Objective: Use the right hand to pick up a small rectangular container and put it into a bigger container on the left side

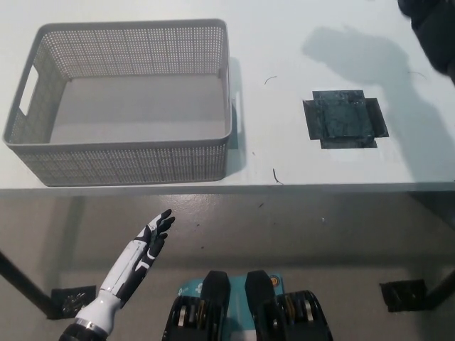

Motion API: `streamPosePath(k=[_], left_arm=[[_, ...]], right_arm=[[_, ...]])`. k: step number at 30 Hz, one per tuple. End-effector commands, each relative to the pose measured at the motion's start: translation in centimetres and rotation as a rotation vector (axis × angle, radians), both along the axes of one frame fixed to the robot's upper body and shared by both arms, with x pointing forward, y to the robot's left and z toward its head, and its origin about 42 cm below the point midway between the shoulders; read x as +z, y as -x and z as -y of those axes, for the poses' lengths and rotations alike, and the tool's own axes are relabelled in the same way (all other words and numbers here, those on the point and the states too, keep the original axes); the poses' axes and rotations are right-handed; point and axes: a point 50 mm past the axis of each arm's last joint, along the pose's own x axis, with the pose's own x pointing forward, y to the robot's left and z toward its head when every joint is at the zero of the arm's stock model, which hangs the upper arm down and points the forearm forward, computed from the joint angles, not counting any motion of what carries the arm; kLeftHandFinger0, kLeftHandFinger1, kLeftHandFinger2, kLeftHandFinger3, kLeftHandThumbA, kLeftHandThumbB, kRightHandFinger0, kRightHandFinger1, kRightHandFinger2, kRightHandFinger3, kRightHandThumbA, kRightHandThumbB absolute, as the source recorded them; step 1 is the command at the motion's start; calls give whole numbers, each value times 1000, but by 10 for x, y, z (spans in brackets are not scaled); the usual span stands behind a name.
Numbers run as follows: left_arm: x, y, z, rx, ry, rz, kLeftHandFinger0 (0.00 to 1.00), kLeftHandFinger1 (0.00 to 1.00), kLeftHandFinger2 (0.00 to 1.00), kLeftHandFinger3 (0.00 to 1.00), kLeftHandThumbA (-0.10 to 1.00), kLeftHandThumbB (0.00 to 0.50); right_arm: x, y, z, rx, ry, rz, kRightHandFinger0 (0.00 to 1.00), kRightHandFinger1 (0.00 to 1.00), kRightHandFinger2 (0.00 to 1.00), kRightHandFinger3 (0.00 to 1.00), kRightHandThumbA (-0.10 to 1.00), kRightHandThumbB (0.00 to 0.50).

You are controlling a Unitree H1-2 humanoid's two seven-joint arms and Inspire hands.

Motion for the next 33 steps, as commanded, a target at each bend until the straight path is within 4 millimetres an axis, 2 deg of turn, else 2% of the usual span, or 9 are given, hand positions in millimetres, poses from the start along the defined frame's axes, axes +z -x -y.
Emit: streamPosePath(k=[1,2,4,9,12,20,25,31,33], left_arm=[[15,-7,-3,-23,-15,59,1000,1000,1000,1000,1000,292],[14,-7,-3,-23,-14,58,1000,1000,1000,1000,1000,294],[14,-7,-3,-24,-13,58,1000,1000,1000,1000,1000,296],[13,-4,-1,-24,-19,47,1000,1000,1000,1000,1000,299],[14,-5,-1,-33,-19,56,1000,1000,1000,1000,1000,286],[15,-7,-1,-42,-24,54,1000,1000,1000,1000,1000,307],[18,-9,-2,-50,-28,64,1000,1000,1000,1000,1000,298],[19,-9,-3,-58,-39,60,1000,1000,1000,1000,1000,300],[20,-10,-3,-61,-42,63,1000,1000,1000,1000,1000,297]], right_arm=[[73,19,-37,100,-33,185,0,441,878,1000,-100,162],[73,20,-45,115,-30,189,14,455,890,919,-100,173],[72,22,-59,141,-31,186,0,437,859,610,-100,194],[59,27,-108,209,-27,164,0,459,857,744,-100,193],[53,40,-153,302,-35,190,0,385,777,726,-100,226],[36,65,-232,368,-46,121,0,410,842,859,-100,220],[20,74,-256,384,-35,86,0,286,687,588,-100,255],[-4,74,-265,345,40,10,0,235,663,524,-100,246],[-11,72,-264,335,57,-31,0,200,585,477,-100,235]])
